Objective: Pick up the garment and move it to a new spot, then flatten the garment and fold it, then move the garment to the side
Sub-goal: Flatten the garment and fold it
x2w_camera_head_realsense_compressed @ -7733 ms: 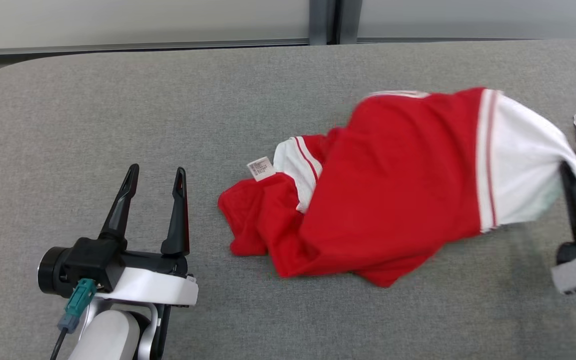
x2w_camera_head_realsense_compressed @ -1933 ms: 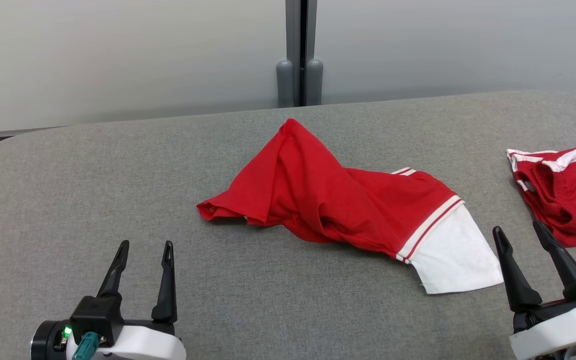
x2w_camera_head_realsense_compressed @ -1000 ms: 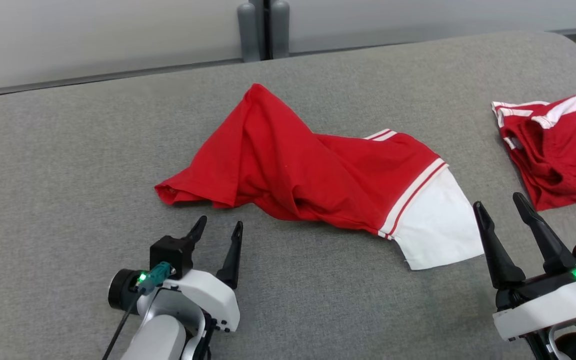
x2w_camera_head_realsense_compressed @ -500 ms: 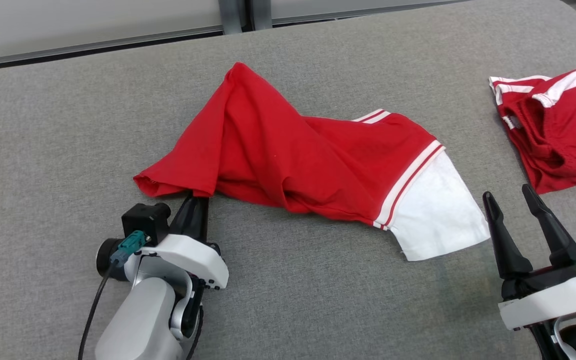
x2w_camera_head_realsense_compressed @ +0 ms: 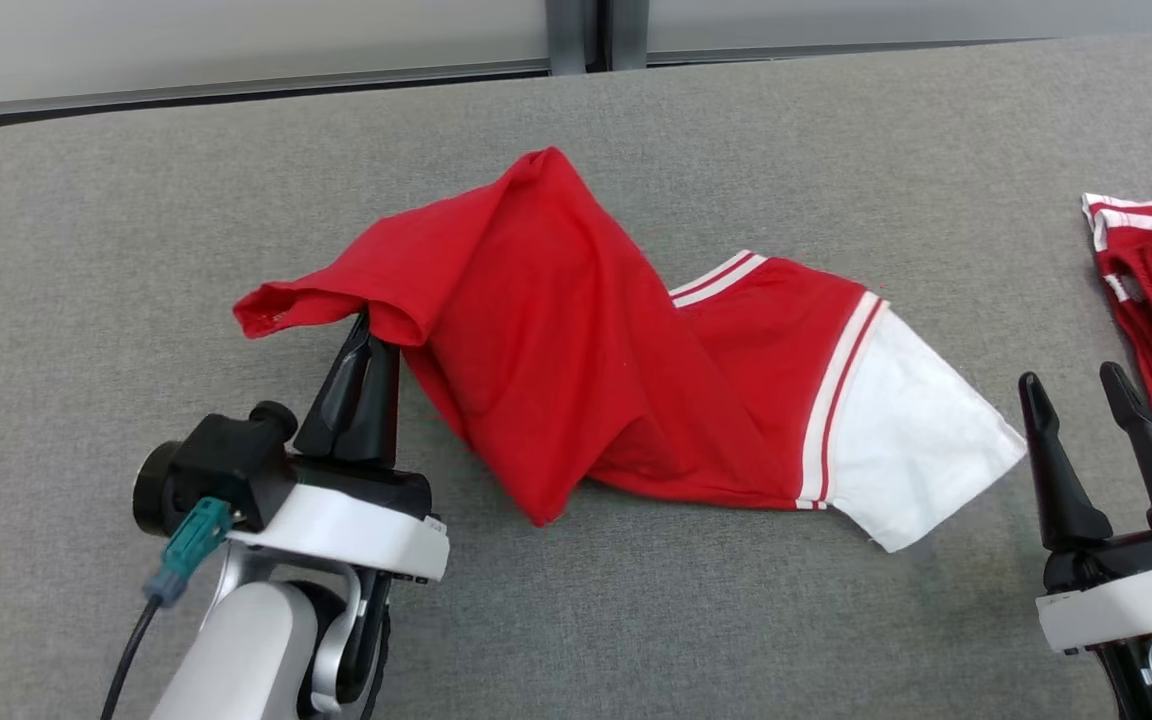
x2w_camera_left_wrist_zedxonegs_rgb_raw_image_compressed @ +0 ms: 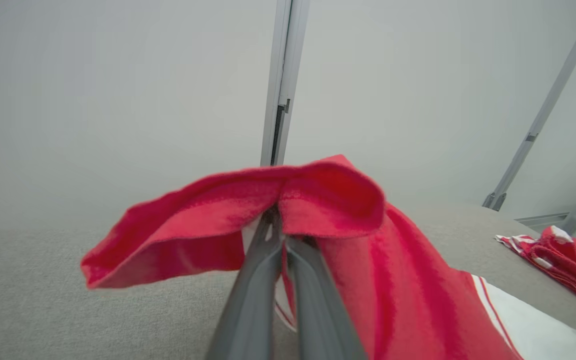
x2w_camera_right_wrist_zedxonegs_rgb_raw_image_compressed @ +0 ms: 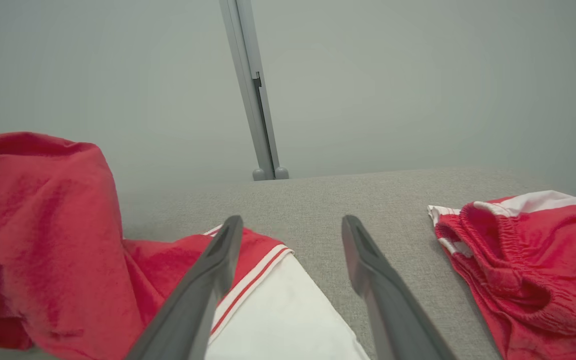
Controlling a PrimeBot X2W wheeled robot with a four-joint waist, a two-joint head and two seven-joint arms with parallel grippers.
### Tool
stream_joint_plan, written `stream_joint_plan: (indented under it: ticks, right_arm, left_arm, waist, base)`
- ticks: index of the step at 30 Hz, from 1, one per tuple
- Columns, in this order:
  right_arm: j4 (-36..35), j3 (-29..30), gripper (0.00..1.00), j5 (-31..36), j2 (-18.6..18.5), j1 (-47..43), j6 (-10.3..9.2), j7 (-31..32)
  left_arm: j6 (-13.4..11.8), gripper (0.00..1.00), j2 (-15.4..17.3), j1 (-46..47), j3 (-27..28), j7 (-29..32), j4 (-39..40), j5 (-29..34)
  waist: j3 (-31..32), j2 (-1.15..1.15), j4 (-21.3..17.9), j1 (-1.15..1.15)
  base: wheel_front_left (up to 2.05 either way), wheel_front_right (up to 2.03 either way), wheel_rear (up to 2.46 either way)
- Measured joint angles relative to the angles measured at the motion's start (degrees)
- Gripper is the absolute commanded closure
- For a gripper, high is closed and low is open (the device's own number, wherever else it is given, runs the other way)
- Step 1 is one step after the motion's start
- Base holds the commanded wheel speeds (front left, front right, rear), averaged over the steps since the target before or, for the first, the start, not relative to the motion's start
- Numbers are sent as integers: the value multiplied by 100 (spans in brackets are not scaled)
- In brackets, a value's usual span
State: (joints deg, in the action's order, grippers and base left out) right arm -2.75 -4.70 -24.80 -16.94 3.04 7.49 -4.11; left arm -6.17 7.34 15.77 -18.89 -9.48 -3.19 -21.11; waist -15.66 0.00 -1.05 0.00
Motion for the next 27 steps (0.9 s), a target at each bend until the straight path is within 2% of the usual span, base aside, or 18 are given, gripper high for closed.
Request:
stream_joint_plan:
  ticks: [6, 11, 17, 27]
  right_arm:
    - [-107, 120, 0, 14, 83, -69, 0, 44]
    - [-146, 93, 0, 5, 137, -62, 0, 52]
    - [-124, 36, 0, -46, 164, 75, 0, -1]
    - [70, -97, 0, -151, 160, 324, 0, -197]
  left_arm:
    - [-326, 100, 289, -348, 34, 453, 1434, 218]
    - [-534, 100, 467, -490, 102, 977, 1904, 324]
    - [-487, 100, 416, -273, 257, 1005, 1061, 20]
    - [-151, 100, 245, 938, 476, 511, -1007, -270]
  waist:
    - [35, 0, 201, 0]
    - [-22, 0, 166, 0]
    - [-187, 0, -56, 0]
    - [-651, 0, -534, 0]
  base:
    - [0, 0, 0]
    - [0, 0, 0]
    - [0, 0, 0]
    - [0, 0, 0]
